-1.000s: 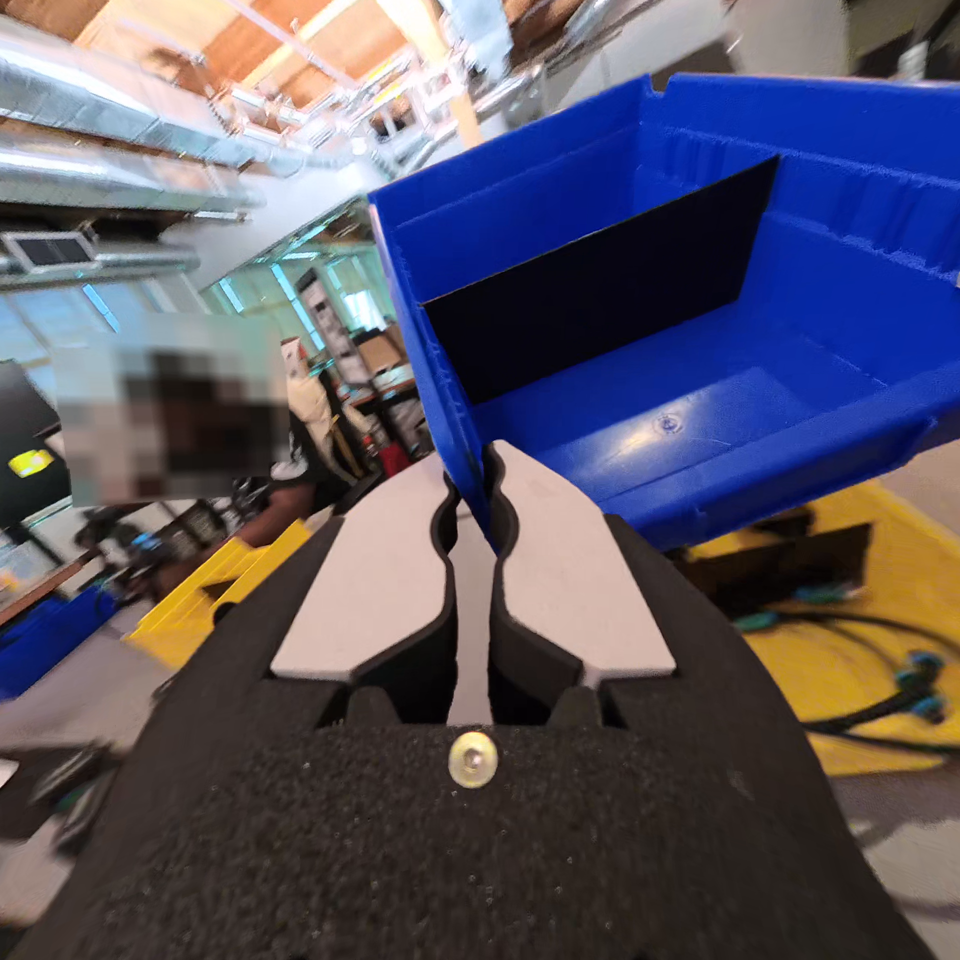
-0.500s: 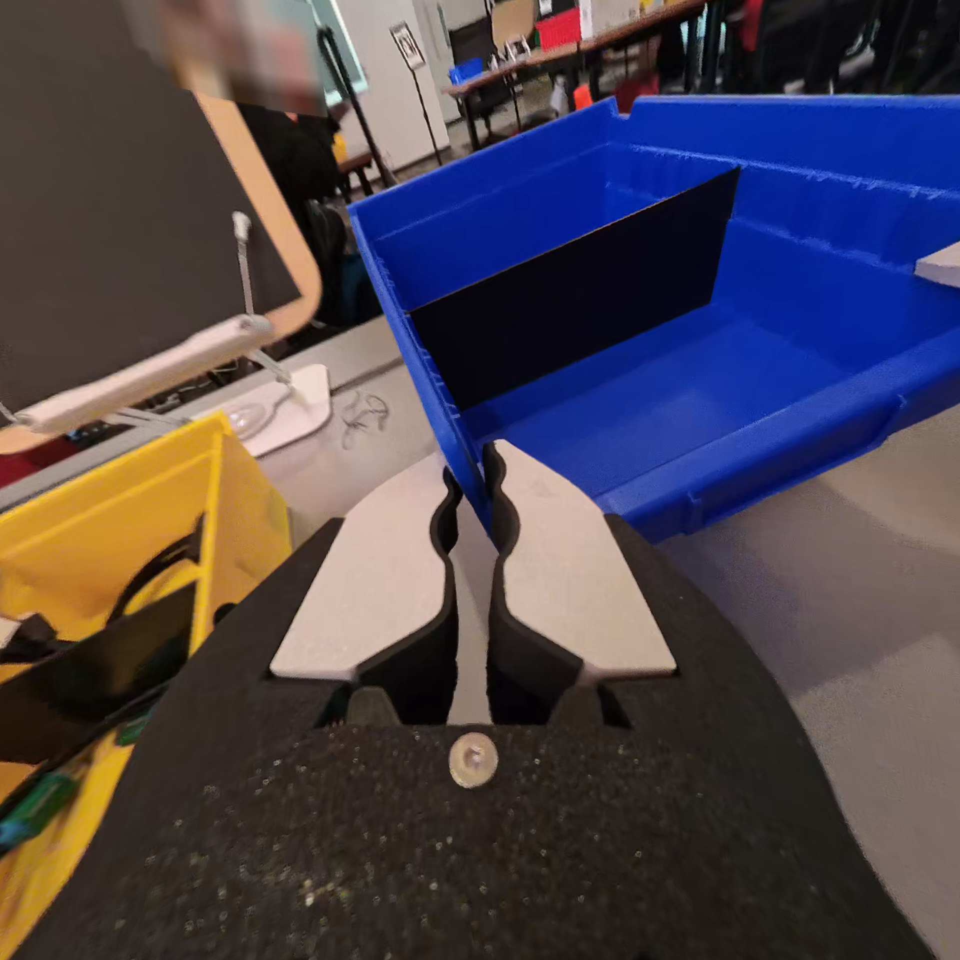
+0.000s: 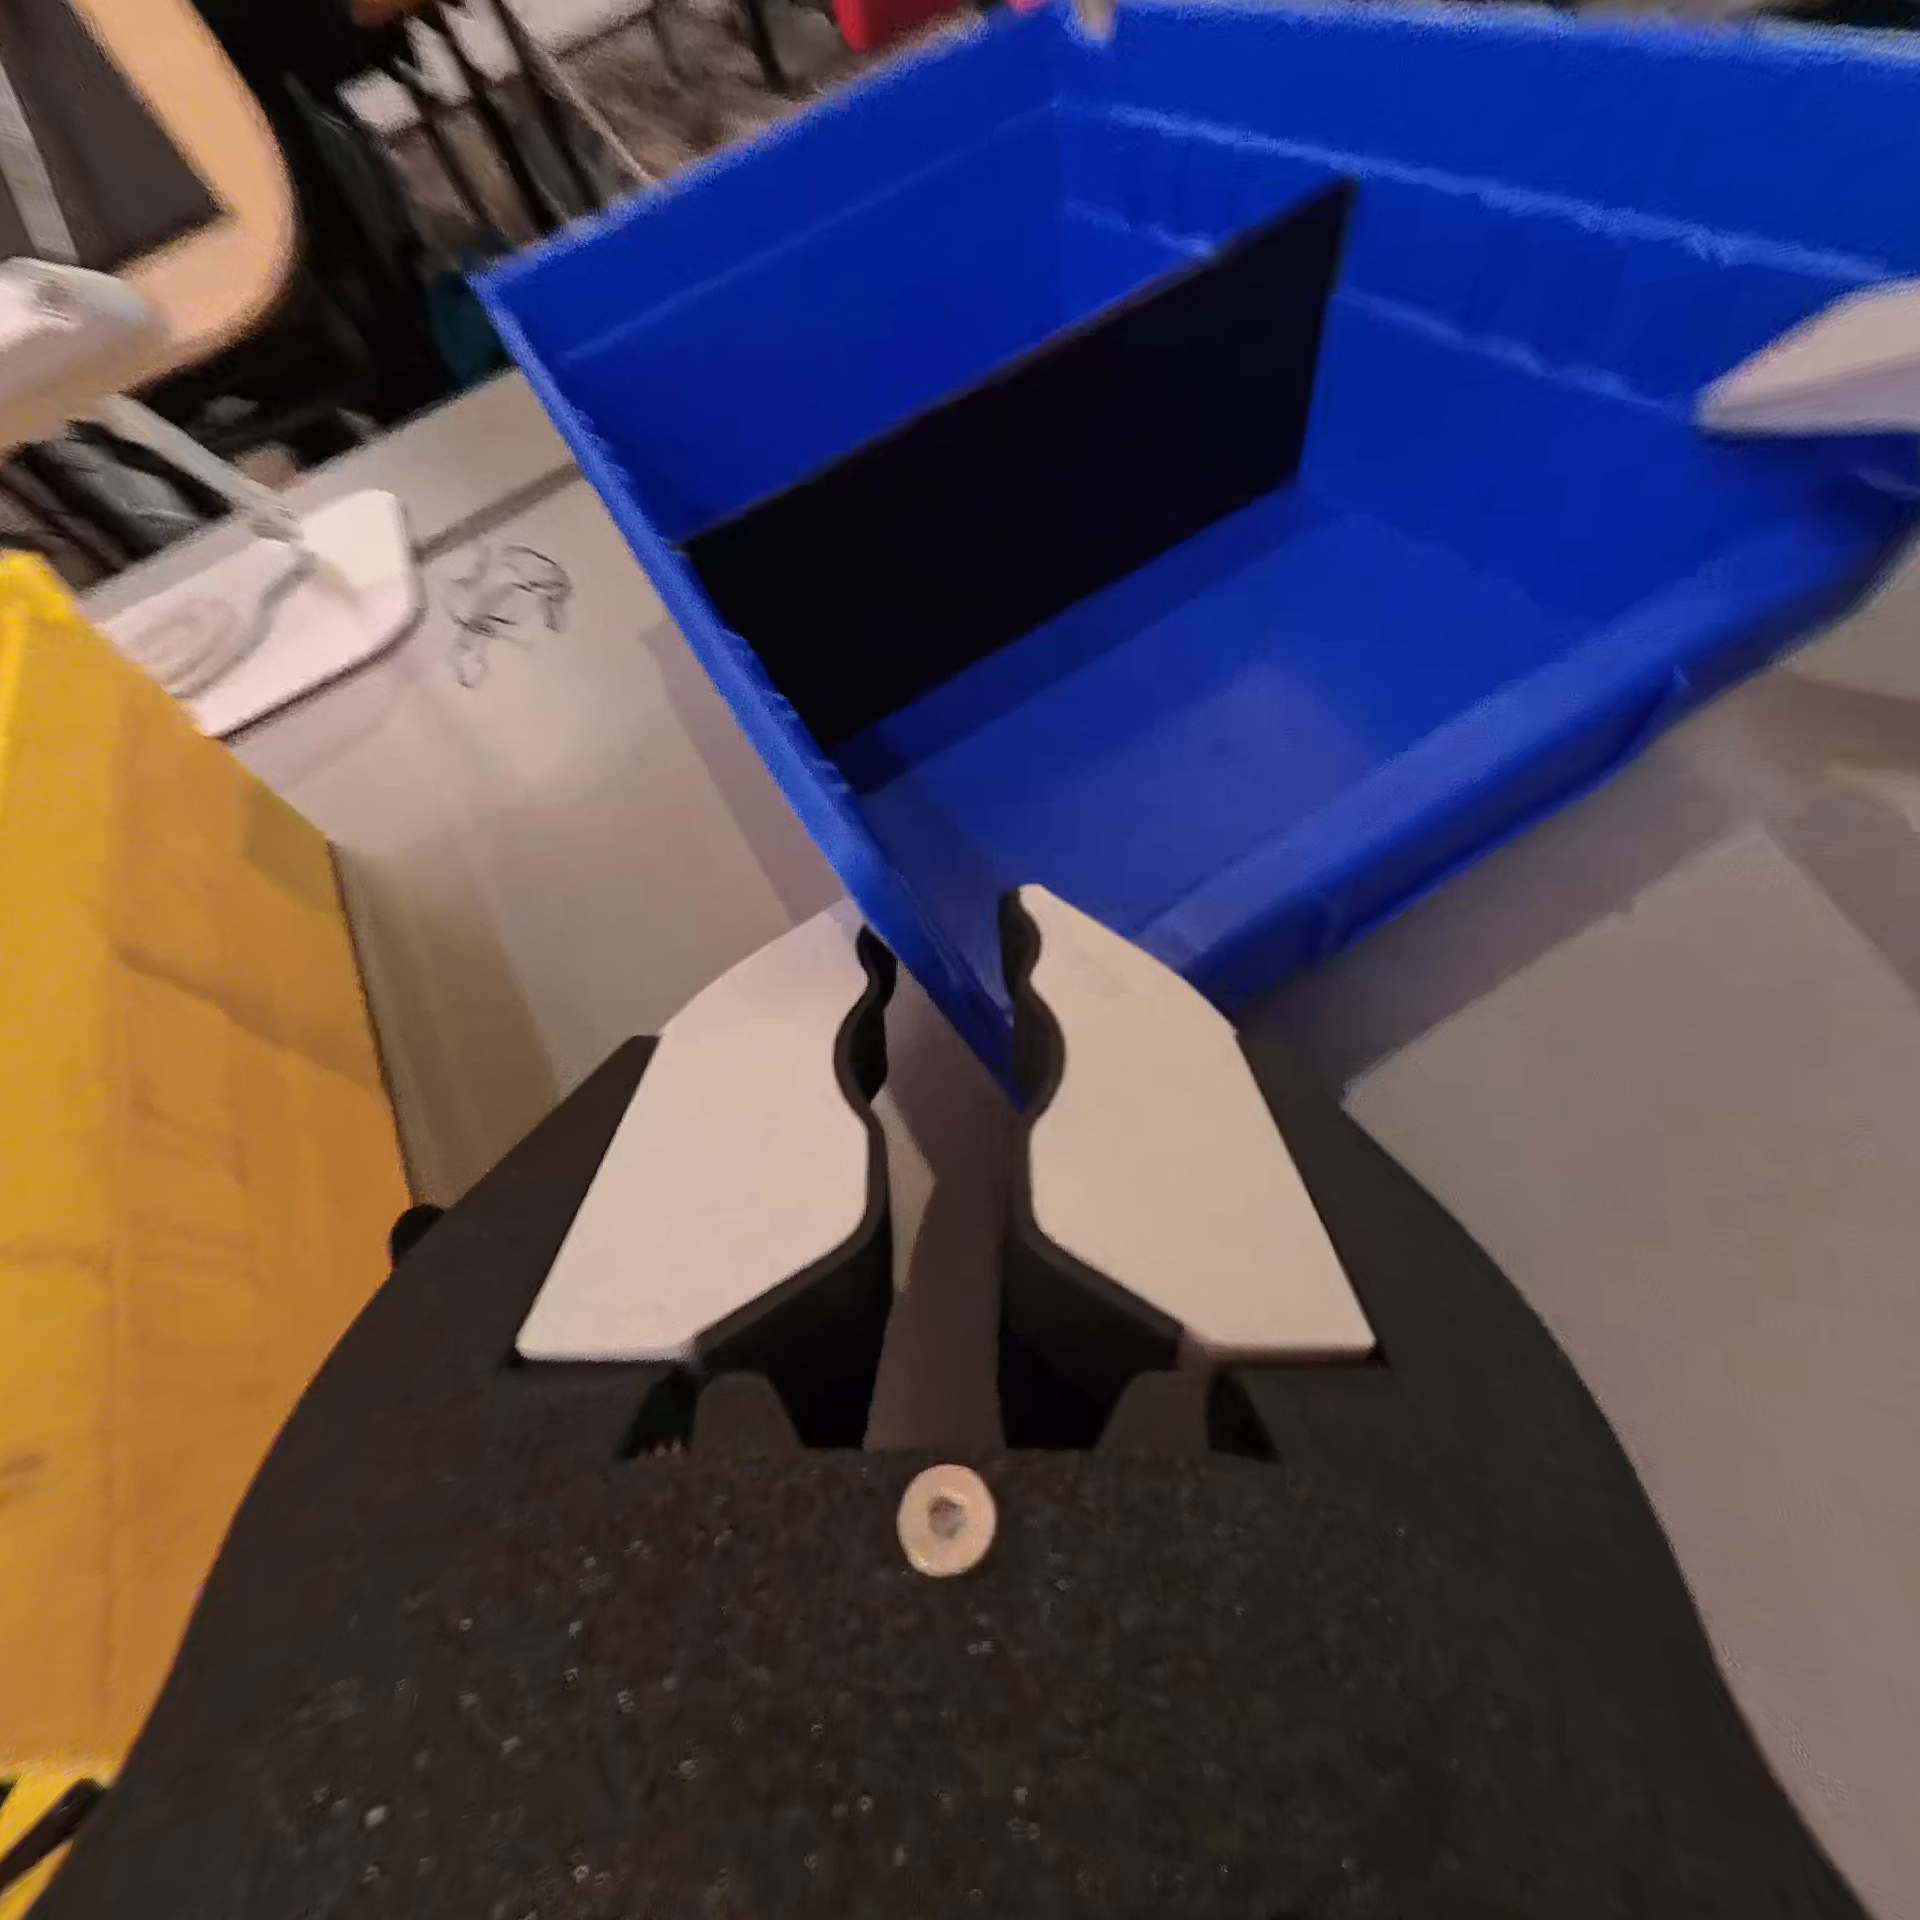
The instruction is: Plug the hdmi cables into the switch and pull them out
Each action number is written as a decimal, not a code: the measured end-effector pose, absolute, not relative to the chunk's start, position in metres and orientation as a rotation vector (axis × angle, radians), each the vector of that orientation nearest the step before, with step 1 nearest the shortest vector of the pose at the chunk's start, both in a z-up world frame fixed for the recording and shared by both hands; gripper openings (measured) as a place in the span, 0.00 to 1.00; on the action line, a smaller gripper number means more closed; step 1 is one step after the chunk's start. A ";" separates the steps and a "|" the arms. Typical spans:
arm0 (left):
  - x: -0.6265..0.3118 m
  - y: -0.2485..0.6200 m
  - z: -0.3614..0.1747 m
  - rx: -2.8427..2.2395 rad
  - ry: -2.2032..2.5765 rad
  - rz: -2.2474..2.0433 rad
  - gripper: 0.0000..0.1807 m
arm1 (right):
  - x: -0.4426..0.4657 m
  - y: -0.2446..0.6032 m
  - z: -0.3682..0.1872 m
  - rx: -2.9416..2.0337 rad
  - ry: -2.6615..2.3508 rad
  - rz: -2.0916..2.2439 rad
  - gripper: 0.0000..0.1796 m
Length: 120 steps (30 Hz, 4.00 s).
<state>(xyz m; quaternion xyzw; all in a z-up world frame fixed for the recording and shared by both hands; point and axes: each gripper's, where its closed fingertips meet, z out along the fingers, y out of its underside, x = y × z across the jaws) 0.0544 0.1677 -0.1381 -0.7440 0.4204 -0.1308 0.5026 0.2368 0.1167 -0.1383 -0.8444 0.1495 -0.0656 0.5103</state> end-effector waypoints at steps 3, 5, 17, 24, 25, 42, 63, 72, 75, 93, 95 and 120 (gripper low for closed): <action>0.037 0.151 -0.133 -1.839 1.128 -0.348 0.11 | 0.243 0.111 -0.136 -2.025 0.390 -0.191 0.10; 0.017 0.132 -0.112 -1.753 1.190 -0.406 0.15 | 0.246 0.108 -0.126 -1.979 0.419 -0.183 0.17; -0.243 0.209 -0.046 -1.747 0.728 -0.286 0.16 | 0.035 0.163 -0.028 -1.767 -0.027 -0.030 0.28; -0.277 0.246 -0.121 -1.947 0.647 -0.255 0.20 | -0.075 0.200 -0.129 -2.039 0.020 0.012 0.22; -0.276 0.249 -0.130 -1.969 0.662 -0.272 0.15 | -0.077 0.204 -0.138 -2.053 0.039 0.012 0.20; -0.382 0.327 -0.085 -1.812 0.594 -0.193 0.02 | -0.191 0.276 -0.090 -1.916 0.169 -0.083 0.03; -0.493 0.379 -0.128 -1.951 0.255 -0.312 0.04 | -0.318 0.308 -0.141 -2.053 -0.223 0.079 0.12; -0.499 0.363 -0.108 -1.855 0.225 -0.247 0.16 | -0.253 0.205 -0.106 -1.972 -0.619 0.206 0.20; -0.505 0.354 -0.096 -1.827 0.189 -0.236 0.18 | -0.217 0.173 -0.107 -1.899 -0.614 0.289 0.20; -0.372 0.250 -0.082 -1.824 0.355 -0.542 0.13 | 0.133 0.096 -0.077 -1.637 0.435 0.089 0.22; -0.355 0.246 -0.090 -1.841 0.454 -0.534 0.14 | 0.141 0.096 -0.087 -1.680 0.461 0.070 0.23; -0.361 0.260 -0.120 -1.902 0.613 -0.397 0.13 | 0.079 0.126 -0.109 -1.834 0.210 0.093 0.18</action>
